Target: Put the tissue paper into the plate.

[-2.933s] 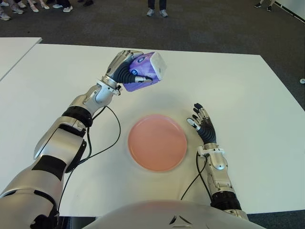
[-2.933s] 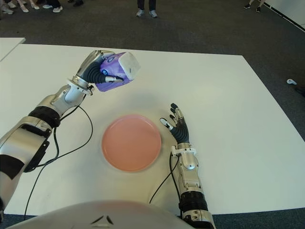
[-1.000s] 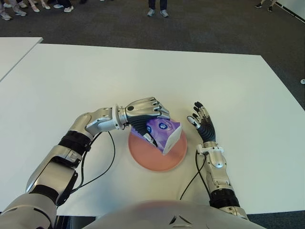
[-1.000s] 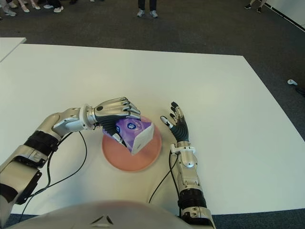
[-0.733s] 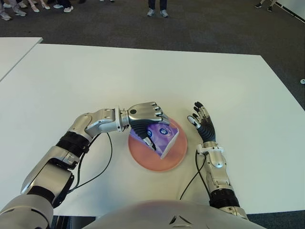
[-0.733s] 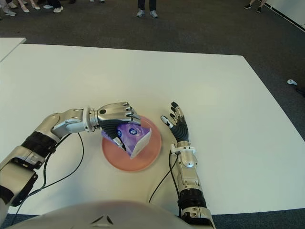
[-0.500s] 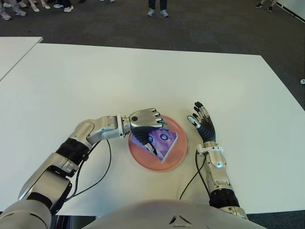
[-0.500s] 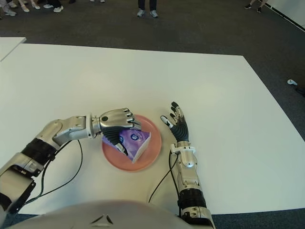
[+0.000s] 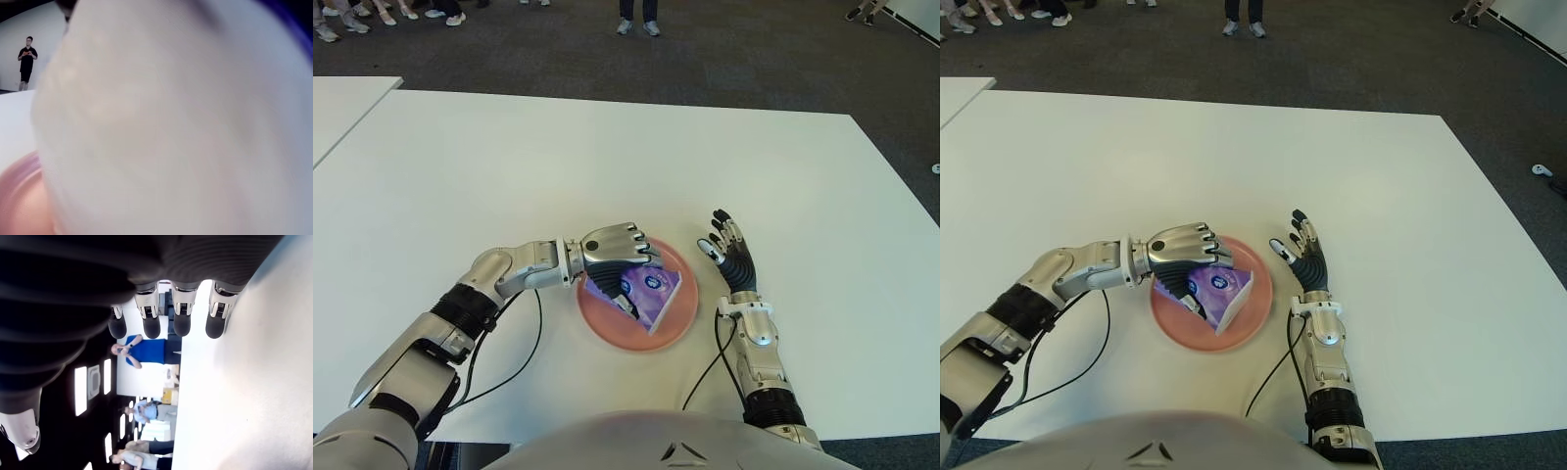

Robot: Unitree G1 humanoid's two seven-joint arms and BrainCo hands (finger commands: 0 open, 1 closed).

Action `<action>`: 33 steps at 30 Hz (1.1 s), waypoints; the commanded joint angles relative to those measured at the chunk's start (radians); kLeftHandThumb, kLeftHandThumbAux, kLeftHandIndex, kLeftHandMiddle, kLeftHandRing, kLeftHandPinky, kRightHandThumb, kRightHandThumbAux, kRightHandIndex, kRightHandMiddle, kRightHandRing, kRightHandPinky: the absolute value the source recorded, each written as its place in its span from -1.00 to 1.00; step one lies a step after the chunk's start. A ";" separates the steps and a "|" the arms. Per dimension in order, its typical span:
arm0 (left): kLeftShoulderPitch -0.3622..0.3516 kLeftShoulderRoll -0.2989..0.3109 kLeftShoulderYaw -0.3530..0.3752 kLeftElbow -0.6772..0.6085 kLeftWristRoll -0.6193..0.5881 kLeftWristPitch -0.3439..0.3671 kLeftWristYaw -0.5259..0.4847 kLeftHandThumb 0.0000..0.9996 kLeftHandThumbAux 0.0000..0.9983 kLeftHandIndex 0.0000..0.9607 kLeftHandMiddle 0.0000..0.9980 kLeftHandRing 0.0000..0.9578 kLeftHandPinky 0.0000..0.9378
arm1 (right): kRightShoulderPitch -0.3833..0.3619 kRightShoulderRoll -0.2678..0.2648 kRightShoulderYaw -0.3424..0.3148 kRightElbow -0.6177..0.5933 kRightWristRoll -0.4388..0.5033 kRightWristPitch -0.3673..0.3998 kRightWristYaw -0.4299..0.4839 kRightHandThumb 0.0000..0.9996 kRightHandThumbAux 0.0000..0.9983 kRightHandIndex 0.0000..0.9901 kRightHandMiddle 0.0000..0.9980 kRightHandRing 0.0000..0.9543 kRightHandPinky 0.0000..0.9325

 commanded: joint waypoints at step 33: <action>-0.094 0.055 -0.212 0.103 0.312 0.136 0.375 -0.91 0.01 -0.96 -0.94 -0.95 -0.96 | 0.028 0.001 0.004 0.042 -0.002 0.021 -0.002 -1.00 0.18 -1.00 -1.00 -1.00 -1.00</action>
